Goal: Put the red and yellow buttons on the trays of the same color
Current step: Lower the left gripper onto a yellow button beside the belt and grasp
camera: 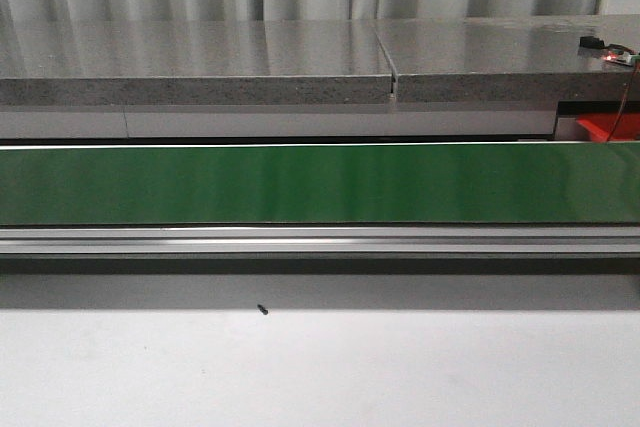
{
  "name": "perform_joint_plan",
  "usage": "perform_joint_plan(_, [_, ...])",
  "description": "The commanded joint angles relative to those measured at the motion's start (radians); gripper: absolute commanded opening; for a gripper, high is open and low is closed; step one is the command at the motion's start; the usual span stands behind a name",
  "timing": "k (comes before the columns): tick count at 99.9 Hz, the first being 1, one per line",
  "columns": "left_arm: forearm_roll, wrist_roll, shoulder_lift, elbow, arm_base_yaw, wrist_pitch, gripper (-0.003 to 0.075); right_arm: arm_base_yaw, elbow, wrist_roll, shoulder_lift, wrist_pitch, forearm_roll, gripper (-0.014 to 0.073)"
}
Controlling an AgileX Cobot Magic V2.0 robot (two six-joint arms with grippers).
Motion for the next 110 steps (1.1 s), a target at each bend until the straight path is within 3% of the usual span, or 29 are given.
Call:
perform_joint_plan(1, [0.007, -0.001, 0.009, -0.026, -0.008, -0.068, 0.0582, -0.003, -0.023, -0.004, 0.003, -0.065, 0.016, -0.0068])
perform_joint_plan(10, [0.009, -0.001, 0.009, -0.026, -0.008, -0.080, 0.0648, -0.003, -0.023, -0.004, 0.003, -0.065, 0.016, -0.0068])
perform_joint_plan(32, [0.144, -0.137, 0.109, -0.090, -0.002, -0.083, 0.0643, -0.003, -0.023, -0.004, 0.003, -0.065, 0.016, -0.0068])
perform_joint_plan(44, [0.207, -0.170, 0.258, -0.175, 0.016, -0.077, 0.0640, -0.003, -0.023, -0.004, 0.003, -0.065, 0.016, -0.0068])
perform_joint_plan(92, [0.153, -0.170, 0.925, -0.608, 0.244, -0.107, 0.0640, -0.003, -0.023, -0.004, 0.003, -0.065, 0.016, -0.0068])
perform_joint_plan(110, [0.152, -0.170, 1.147, -0.763, 0.276, -0.109, 0.0640, -0.003, -0.023, -0.004, 0.003, -0.065, 0.016, -0.0068])
